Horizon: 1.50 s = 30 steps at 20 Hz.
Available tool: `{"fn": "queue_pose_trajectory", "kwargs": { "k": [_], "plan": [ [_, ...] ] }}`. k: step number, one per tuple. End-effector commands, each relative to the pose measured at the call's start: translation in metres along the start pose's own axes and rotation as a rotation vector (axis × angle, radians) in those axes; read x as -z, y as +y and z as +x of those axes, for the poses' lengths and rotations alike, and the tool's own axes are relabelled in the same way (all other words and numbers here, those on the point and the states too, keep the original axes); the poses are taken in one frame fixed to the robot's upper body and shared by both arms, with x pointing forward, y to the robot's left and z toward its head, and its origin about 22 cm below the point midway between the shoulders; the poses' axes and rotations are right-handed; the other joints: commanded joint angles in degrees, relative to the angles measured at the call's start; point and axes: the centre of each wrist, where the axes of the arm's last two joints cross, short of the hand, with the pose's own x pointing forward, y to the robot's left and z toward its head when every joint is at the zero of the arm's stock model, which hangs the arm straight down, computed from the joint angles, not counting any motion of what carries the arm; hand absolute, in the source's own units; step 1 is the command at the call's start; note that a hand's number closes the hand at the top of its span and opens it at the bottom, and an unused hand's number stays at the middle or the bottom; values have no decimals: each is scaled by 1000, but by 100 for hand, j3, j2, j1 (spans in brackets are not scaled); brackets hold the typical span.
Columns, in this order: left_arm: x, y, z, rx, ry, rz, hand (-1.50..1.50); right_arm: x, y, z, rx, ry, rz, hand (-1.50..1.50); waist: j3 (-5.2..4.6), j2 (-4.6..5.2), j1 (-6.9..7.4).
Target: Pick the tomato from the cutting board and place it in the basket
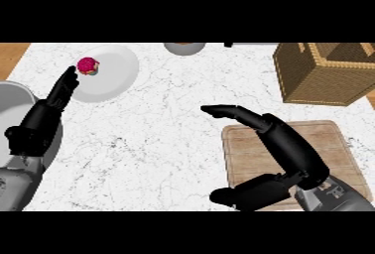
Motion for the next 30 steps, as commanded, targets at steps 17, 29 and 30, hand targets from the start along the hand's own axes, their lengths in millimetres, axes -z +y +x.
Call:
{"fn": "queue_pose_trajectory", "kwargs": {
  "k": [17,29,30],
  "plan": [
    [-1,-3,-7,9,-18,1,0,53,-108,125,-939,529,680,-150,3,66,92],
    [-6,-1,2,10,-20,4,0,62,-114,80,-954,614,769,-150,21,78,51],
    [5,-14,14,13,-30,-15,0,67,-103,56,-949,628,773,-150,26,104,82]
  ]
}}
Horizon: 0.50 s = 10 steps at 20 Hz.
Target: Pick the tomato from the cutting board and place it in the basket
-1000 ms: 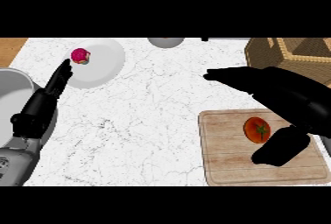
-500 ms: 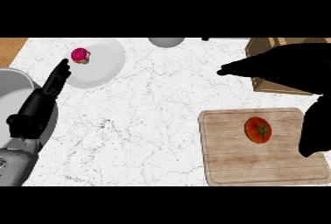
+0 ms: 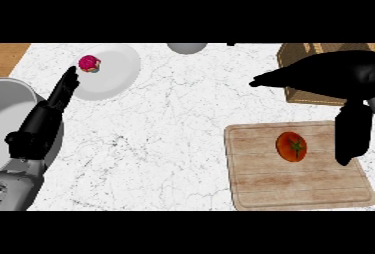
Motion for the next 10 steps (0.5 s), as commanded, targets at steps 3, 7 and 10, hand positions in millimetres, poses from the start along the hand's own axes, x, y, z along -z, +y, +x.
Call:
{"fn": "queue_pose_trajectory", "kwargs": {
  "k": [3,7,10],
  "plan": [
    [8,9,-6,3,8,3,0,32,19,2,-73,58,95,-150,1,13,-20],
    [-5,-1,-1,7,-4,19,0,57,39,-6,-85,80,142,-150,5,11,34],
    [5,-3,0,2,19,10,0,64,53,-11,-112,100,132,-150,5,9,-1]
  ]
}}
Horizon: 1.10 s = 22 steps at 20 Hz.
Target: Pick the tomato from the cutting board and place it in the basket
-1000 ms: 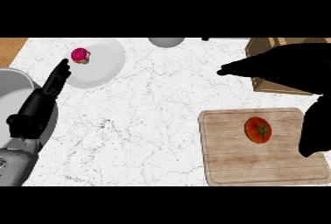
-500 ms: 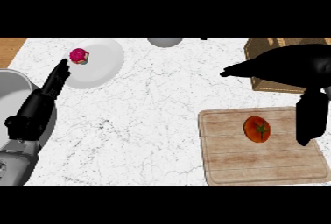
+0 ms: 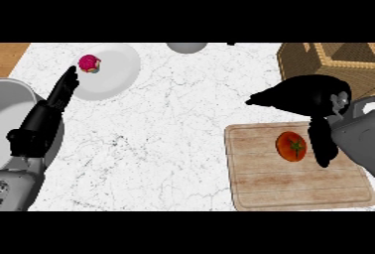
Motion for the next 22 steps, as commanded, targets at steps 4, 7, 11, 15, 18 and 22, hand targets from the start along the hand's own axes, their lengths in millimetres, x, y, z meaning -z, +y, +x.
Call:
{"fn": "queue_pose_trajectory", "kwargs": {
  "k": [4,7,11,15,18,22],
  "plan": [
    [-8,18,-4,-18,-11,-9,0,13,28,-28,-25,33,32,-150,0,-6,7],
    [-2,-1,-4,0,-6,3,0,20,34,-27,-24,9,5,-150,-1,-12,-31],
    [-7,0,-15,5,-5,6,0,20,41,-45,-25,19,-10,-150,-2,-9,-40],
    [-8,13,2,13,-8,14,0,39,50,-33,-36,6,-44,-150,-2,-19,-22],
    [12,-10,-3,-10,4,6,0,48,62,-40,-40,-7,-47,-150,-2,-10,-52],
    [-3,5,-7,-4,-6,9,0,58,60,-34,-4,6,-39,-150,-3,-14,-32]
  ]
}}
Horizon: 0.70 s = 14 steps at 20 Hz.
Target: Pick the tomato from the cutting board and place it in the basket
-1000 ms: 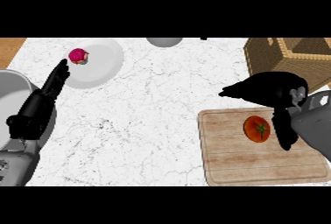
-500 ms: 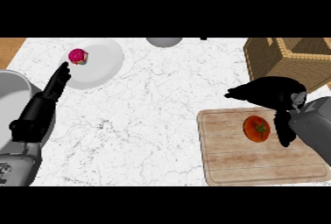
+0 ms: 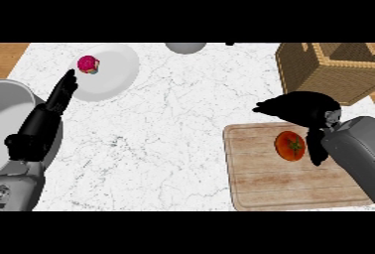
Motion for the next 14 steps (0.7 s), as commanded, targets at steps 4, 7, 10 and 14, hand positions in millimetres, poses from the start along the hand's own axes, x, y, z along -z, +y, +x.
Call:
{"fn": "queue_pose_trajectory", "kwargs": {
  "k": [4,7,10,14],
  "plan": [
    [12,15,2,-19,4,5,0,19,37,-15,14,-2,8,-150,1,9,-4],
    [17,1,1,-4,7,1,0,9,25,-5,30,-8,-5,-150,-1,-2,-26],
    [12,-3,4,3,1,5,0,15,34,-6,17,-4,12,-150,-1,-3,-17],
    [14,0,4,5,-6,14,0,24,44,-7,15,52,44,-150,0,-2,-17]
  ]
}}
